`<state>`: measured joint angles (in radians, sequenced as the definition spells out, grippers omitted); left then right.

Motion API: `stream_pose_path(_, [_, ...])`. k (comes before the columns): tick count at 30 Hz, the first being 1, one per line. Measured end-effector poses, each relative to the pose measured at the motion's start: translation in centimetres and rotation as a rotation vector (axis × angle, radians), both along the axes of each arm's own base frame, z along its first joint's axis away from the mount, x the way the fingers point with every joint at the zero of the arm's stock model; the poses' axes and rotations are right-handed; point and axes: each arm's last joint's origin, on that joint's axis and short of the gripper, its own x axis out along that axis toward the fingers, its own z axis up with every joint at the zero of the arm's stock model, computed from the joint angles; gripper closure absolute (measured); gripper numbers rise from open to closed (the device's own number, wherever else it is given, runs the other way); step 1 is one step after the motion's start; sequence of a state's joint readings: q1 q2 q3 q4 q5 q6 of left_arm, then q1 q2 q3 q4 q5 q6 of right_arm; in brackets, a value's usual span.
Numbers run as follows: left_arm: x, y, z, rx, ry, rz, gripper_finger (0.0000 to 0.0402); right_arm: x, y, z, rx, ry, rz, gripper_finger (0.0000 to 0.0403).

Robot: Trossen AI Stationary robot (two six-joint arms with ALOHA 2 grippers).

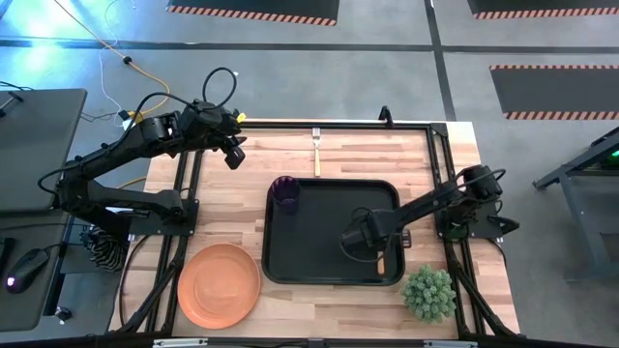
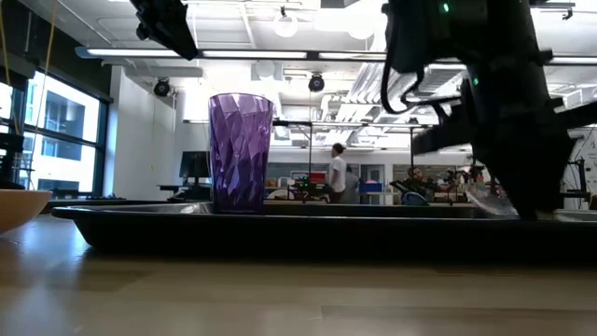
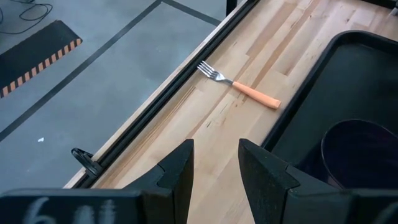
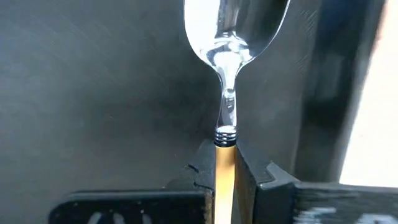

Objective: Pick and place plate/cup/fork/spoon on tray
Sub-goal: Put the orange spoon on the right side of the black serving tray

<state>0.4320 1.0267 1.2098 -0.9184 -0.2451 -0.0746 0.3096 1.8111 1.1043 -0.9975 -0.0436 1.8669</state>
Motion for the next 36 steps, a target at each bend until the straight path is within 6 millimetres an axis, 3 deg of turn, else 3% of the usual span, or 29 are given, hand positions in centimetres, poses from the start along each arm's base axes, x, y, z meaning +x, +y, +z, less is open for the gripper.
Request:
stream_pose_path(4, [0.0, 0.0, 0.0, 0.000, 0.000, 0.000, 0.0284, -0.4, 0.0, -1.0, 0.042, -0.020, -0.006, 0.0397])
stream_pose_path(18, [0.0, 0.0, 0.0, 0.000, 0.001, 0.000, 0.0284, -0.7, -2.0, 0.2, -0.002, 0.007, -0.006, 0.0397])
stream_pose_path(24, [0.0, 0.0, 0.0, 0.004, 0.004, -0.004, 0.0284, -1.1, -2.9, -0.5, 0.009, 0.023, 0.006, 0.0397])
stream_pose_path(36, [0.0, 0.0, 0.0, 0.010, 0.010, -0.011, 0.0284, -1.4, -2.8, -1.0, 0.046, 0.015, 0.000, 0.0374])
